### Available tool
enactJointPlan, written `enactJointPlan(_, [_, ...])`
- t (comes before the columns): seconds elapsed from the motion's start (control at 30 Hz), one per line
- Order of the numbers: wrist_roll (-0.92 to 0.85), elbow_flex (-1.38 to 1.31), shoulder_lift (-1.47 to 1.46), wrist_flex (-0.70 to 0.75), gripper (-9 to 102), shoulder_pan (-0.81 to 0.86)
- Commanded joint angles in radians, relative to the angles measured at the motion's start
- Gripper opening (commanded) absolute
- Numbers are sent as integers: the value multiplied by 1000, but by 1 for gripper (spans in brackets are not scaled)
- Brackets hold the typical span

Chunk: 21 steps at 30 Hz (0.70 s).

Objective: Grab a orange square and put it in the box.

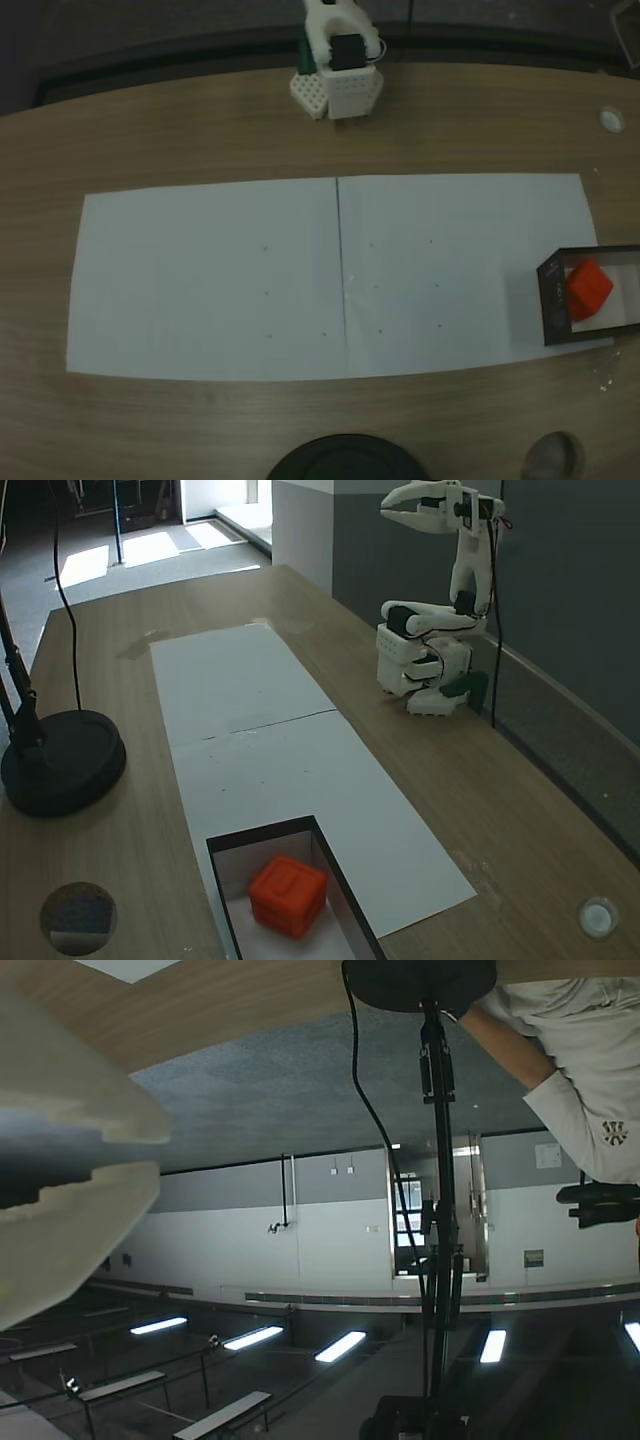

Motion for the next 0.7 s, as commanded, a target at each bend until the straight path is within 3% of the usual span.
enactJointPlan(0.0, [3, -3, 3, -25, 0, 6])
enactJointPlan(0.67, [5, -2, 103, -25, 0, 6])
